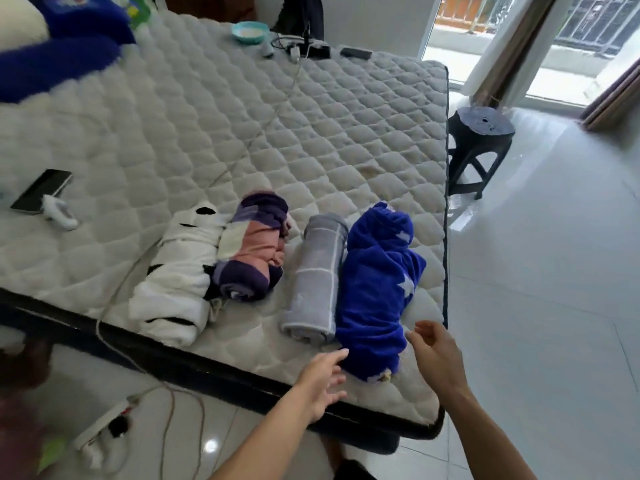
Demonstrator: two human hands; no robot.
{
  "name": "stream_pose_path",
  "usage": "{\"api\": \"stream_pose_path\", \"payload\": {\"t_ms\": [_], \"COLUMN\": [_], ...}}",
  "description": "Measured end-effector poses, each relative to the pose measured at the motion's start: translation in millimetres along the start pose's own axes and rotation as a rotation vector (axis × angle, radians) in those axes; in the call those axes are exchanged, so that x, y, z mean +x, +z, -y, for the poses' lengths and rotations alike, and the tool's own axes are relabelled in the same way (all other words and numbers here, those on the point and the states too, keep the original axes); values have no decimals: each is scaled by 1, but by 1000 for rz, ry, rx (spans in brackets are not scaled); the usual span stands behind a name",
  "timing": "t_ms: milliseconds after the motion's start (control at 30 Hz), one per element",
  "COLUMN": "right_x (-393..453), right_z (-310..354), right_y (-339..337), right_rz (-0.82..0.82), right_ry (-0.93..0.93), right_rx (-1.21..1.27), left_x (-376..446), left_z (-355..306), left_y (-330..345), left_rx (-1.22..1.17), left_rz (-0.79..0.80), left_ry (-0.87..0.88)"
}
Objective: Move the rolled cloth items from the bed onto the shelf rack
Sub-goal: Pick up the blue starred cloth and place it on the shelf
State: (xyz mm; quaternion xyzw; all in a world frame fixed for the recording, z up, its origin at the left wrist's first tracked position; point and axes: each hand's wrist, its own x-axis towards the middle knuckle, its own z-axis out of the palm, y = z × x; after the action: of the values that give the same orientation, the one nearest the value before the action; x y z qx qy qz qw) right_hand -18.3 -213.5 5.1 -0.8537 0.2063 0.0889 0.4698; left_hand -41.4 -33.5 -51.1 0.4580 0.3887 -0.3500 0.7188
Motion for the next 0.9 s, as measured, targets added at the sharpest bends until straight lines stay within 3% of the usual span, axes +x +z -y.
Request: {"api": "stream_pose_path", "payload": {"t_ms": [300,400,533,733,900], "right_x": [184,233,259,275,236], "right_z": [34,31,26,-7,19], "right_y": [12,37,60,64,51], "right_rz": [89,139,240,209,142], "right_ry": [50,176,406,430,449], "right_rx": [-115,-122,30,186,346], "left_x": [65,75,82,82,77], "left_z": [-45,-46,-53,-55,-49], "left_y": [19,21,26,29,30], "left_rx": [-17,8,21,2,4], "left_rz": [2,24,-15,-51,-52], "left_ry": [-200,-300,-363,-370,-309]}}
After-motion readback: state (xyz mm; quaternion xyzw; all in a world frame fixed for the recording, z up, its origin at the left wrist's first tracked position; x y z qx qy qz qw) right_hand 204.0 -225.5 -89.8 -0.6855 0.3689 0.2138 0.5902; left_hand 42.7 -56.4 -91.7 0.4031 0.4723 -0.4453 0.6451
